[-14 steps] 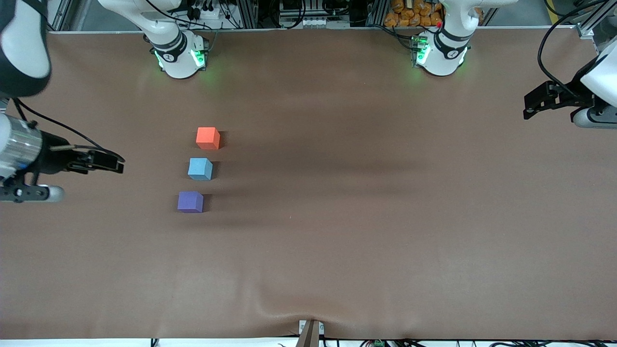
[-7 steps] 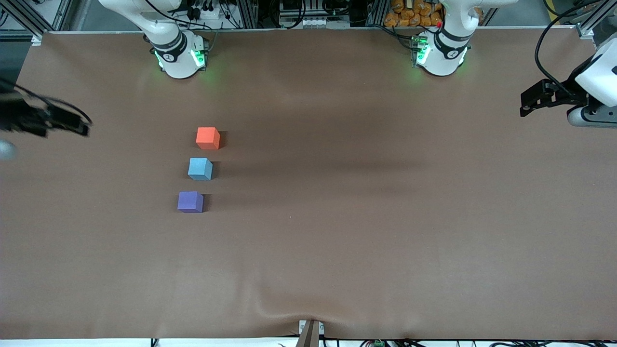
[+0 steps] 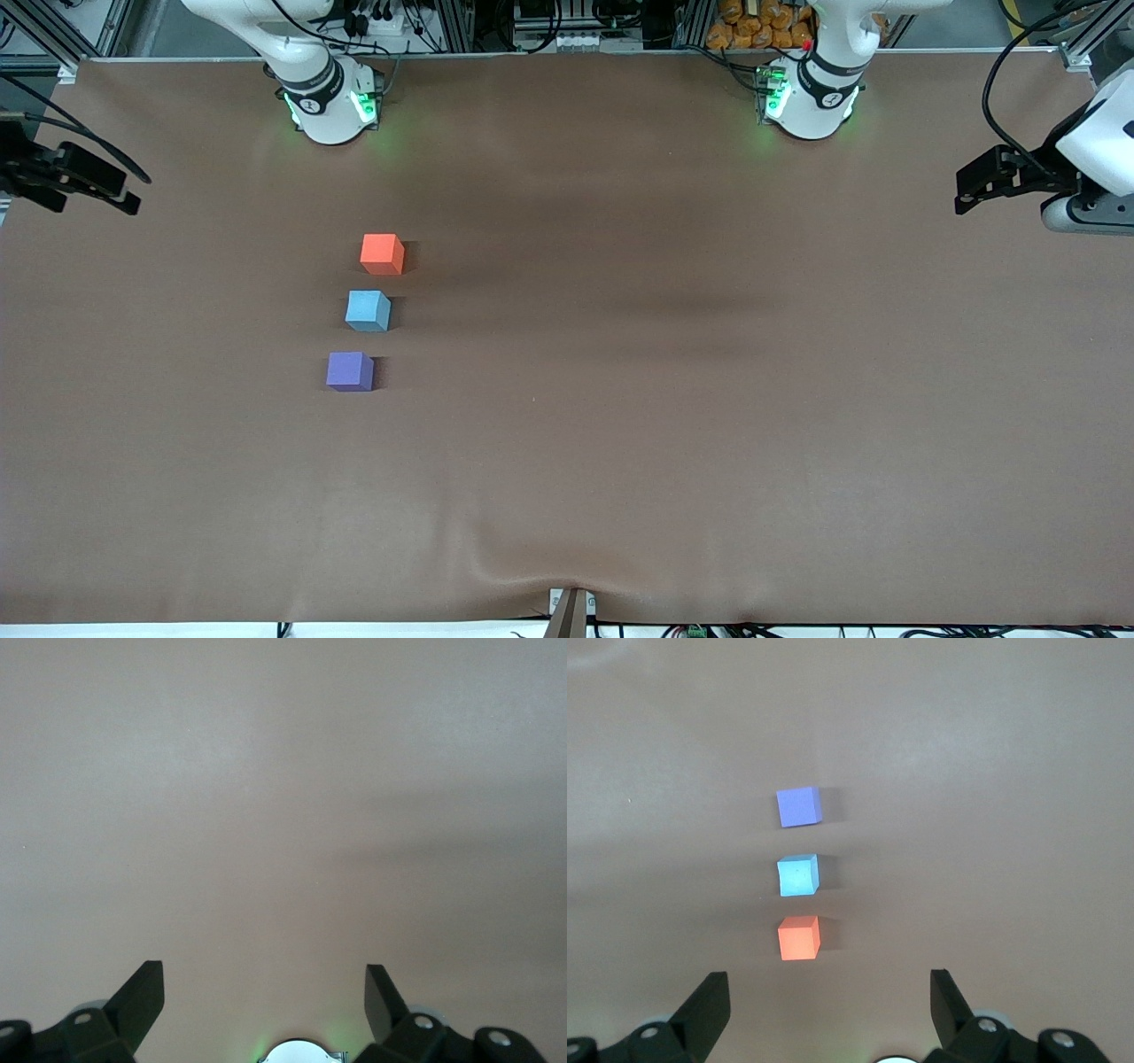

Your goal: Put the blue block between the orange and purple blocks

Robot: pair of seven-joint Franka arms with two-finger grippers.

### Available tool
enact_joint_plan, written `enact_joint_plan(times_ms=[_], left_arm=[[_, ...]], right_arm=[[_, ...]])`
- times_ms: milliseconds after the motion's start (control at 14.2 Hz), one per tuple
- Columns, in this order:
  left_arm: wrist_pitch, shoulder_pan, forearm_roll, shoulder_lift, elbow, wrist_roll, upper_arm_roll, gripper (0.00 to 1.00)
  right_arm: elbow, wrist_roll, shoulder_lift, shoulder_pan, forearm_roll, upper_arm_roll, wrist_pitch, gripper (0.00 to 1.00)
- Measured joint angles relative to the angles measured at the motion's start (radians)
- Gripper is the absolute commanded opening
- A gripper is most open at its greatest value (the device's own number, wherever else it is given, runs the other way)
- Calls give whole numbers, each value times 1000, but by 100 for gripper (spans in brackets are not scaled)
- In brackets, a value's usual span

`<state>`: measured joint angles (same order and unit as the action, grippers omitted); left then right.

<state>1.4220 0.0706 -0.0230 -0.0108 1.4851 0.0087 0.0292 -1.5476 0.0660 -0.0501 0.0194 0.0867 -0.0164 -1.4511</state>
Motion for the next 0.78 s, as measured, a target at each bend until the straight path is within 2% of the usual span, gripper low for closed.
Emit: enact_joint_plan(times_ms=[282, 775], left_arm=[[0, 3, 0, 0, 0, -2, 4, 100], [0, 5, 0, 0, 0, -2, 5, 100]], right_arm=[[-4, -107, -2, -2, -69, 8, -15, 100], [-4, -145, -2, -2, -75, 6, -15, 100]])
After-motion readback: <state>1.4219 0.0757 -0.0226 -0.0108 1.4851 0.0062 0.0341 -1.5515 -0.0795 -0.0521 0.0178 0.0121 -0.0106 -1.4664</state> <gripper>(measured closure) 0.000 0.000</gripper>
